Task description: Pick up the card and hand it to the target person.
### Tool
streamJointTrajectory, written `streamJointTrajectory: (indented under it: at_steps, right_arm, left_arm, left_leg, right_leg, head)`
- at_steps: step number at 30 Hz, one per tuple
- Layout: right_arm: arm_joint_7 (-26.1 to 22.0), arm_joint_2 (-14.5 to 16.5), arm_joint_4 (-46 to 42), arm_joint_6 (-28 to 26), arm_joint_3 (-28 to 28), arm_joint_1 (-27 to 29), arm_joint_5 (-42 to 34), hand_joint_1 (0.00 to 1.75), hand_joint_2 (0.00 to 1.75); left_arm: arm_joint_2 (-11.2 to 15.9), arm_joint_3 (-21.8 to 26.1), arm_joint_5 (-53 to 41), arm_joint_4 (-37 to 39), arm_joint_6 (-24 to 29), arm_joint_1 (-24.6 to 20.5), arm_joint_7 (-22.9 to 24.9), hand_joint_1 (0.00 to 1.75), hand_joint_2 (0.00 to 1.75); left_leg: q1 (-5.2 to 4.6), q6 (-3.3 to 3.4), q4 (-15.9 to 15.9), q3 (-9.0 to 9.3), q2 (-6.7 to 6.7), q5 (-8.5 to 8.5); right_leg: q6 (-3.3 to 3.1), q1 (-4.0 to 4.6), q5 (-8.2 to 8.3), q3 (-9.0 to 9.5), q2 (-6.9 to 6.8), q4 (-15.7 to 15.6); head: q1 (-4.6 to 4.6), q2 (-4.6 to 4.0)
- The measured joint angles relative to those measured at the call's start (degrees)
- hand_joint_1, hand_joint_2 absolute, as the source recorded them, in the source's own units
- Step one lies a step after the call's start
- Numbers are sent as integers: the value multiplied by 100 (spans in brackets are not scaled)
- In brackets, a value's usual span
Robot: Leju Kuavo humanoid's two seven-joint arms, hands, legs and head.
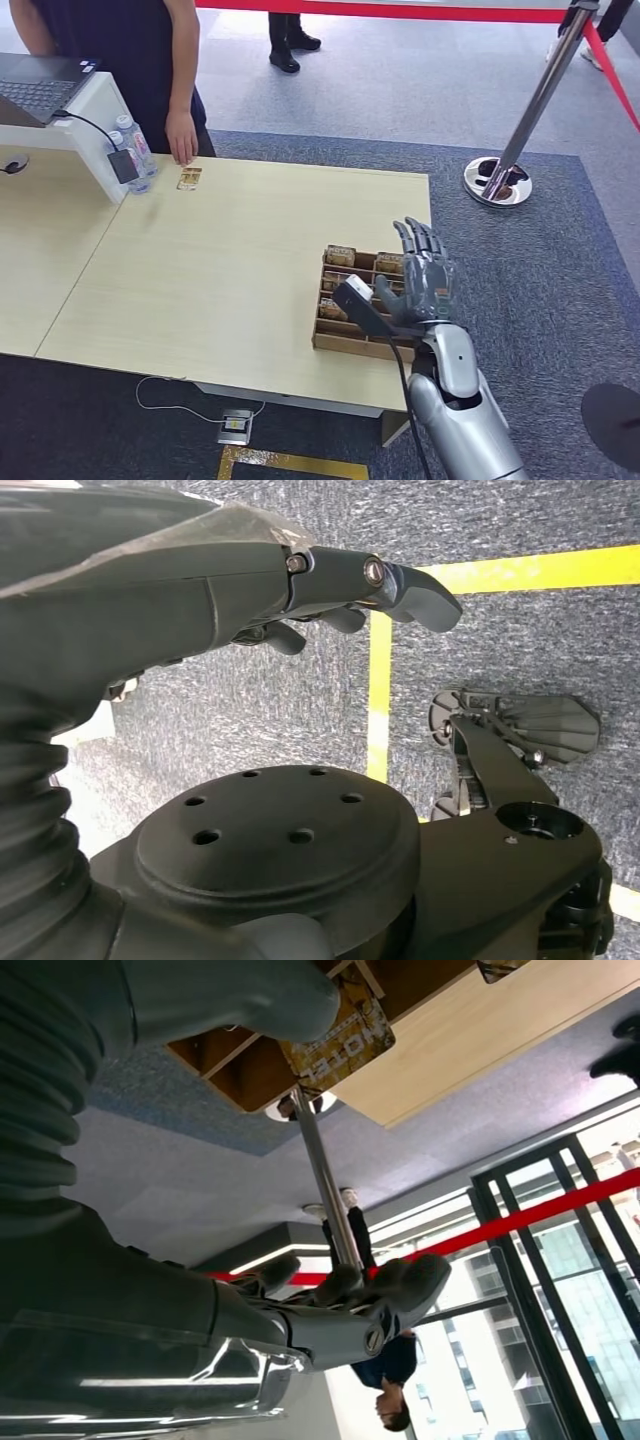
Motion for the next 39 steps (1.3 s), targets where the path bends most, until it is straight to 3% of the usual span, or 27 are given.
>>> streamJointTrajectory:
  at_steps: [13,14,16,18,22,26,34,39]
  right_arm:
    - [95,-5,7,59,13,-1,130,55,175]
    - [135,-9,15,89,22,-1,185,59,175]
    - [214,-17,32,157,39,-2,298,95,175]
    - [293,-33,49,222,64,-4,417,118,175]
    - [371,-95,99,291,127,-5,545,105,175]
    - [382,-149,142,299,143,-4,564,112,175]
    - [380,-204,150,324,146,-6,457,82,175]
    - [374,-210,173,336,151,-12,402,75,175]
  left_arm:
    - [1,0,0,0,0,0,0,0,175]
    - [1,0,0,0,0,0,0,0,175]
    - [2,0,0,0,0,0,0,0,175]
    - [2,0,-1,0,0,0,0,0,175]
    - [4,0,-8,0,-1,0,0,0,175]
    - [4,0,-10,0,-2,1,1,0,175]
    - [7,0,-15,0,-4,0,15,0,175]
    - [9,0,-17,0,-4,1,15,0,175]
  left_leg:
    - [0,0,0,0,0,0]
    - [0,0,0,0,0,0]
    - [0,0,0,0,0,0]
    - [0,0,0,0,0,0]
    - [0,0,0,0,0,0]
    - [0,0,0,0,0,0]
    - [0,0,0,0,0,0]
    - [0,0,0,0,0,0]
  right_leg:
    - [0,0,0,0,0,0]
    - [0,0,0,0,0,0]
    - [0,0,0,0,0,0]
    - [0,0,0,0,0,0]
    - [0,0,0,0,0,0]
    - [0,0,0,0,0,0]
    - [0,0,0,0,0,0]
    - [0,0,0,0,0,0]
  head:
    - [2,0]
    - [2,0]
    - [2,0]
    - [1,0]
    - [1,0]
    - [1,0]
    - [1,0]
    - [1,0]
